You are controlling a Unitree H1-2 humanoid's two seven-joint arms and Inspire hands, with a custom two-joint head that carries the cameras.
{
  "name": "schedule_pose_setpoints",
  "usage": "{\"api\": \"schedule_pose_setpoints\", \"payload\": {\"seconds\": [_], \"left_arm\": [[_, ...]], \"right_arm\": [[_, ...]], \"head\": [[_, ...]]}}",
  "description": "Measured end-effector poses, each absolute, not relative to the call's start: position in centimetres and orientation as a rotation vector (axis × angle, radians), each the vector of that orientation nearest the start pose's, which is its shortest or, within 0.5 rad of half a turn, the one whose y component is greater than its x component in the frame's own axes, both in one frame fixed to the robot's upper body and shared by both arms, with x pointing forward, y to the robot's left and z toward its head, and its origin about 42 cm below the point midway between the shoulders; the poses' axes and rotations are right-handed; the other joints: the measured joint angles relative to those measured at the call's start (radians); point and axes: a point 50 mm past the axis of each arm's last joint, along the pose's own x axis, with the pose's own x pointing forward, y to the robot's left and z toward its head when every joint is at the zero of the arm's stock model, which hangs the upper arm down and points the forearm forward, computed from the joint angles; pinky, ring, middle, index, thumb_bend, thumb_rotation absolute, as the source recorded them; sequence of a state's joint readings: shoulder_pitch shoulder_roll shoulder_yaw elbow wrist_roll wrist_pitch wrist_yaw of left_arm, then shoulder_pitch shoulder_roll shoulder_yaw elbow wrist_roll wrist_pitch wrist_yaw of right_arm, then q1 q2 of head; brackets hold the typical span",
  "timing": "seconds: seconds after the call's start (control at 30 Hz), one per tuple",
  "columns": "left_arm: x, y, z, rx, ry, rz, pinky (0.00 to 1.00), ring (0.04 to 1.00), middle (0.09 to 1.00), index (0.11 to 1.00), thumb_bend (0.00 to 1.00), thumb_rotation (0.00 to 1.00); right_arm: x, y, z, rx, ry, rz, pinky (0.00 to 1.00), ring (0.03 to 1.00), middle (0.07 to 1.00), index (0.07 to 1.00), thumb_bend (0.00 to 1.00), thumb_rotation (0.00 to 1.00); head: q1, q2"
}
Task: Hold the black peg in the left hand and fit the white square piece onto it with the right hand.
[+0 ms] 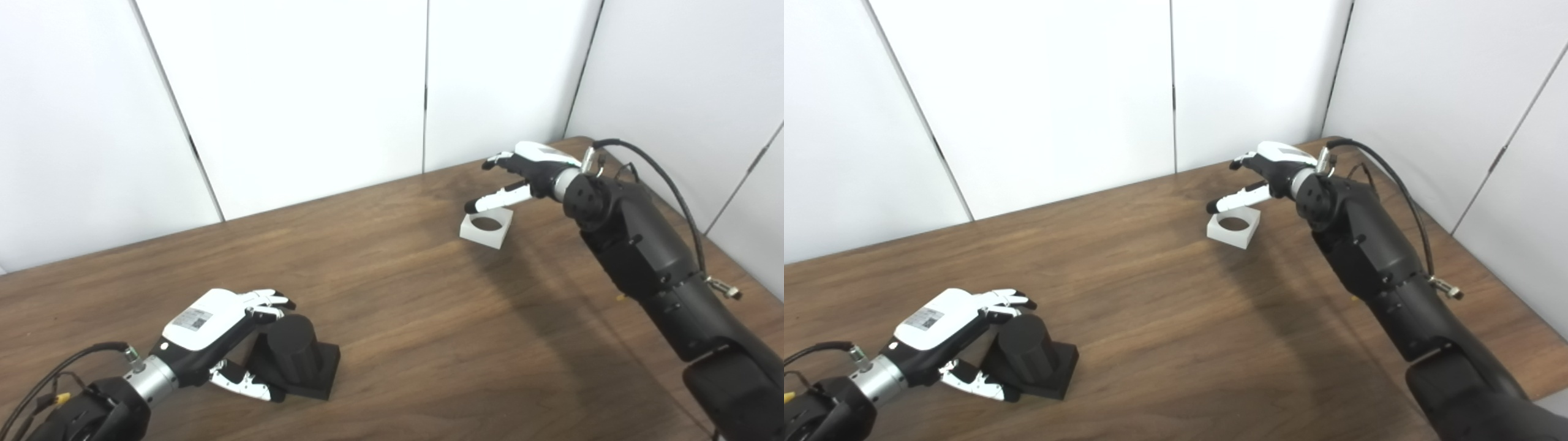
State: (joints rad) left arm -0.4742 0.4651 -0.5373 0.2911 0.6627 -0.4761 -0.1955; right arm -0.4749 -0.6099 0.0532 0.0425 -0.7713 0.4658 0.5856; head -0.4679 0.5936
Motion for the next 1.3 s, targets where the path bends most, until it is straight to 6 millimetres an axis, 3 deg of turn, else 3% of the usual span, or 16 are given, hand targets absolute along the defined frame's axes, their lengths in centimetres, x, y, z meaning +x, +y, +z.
{"api": "schedule_pose_setpoints", "payload": {"seconds": [0.13, 0.5, 1.3], "left_arm": [[38.6, 20.8, 14.7, 1.249, -0.504, -0.886, 0.78, 0.891, 0.846, 0.488, 0.52, 0.06], [38.5, 20.8, 14.7, 1.246, -0.501, -0.882, 0.77, 0.895, 0.849, 0.488, 0.52, 0.06], [38.3, 20.8, 14.8, 1.252, -0.486, -0.873, 0.78, 0.894, 0.85, 0.488, 0.52, 0.06]], "right_arm": [[40.9, -37.7, 26.1, -1.219, 0.341, 0.043, 0.78, 0.927, 0.973, 0.883, 0.87, 0.71], [41.1, -38.2, 24.9, -1.234, 0.394, 0.046, 0.76, 0.936, 0.986, 0.899, 0.91, 0.69], [41.0, -39.1, 23.4, -1.227, 0.468, 0.075, 0.75, 0.945, 0.981, 0.882, 0.9, 0.65]], "head": [[0.0, 0.0], [0.005, 0.014], [0.015, 0.037]]}}
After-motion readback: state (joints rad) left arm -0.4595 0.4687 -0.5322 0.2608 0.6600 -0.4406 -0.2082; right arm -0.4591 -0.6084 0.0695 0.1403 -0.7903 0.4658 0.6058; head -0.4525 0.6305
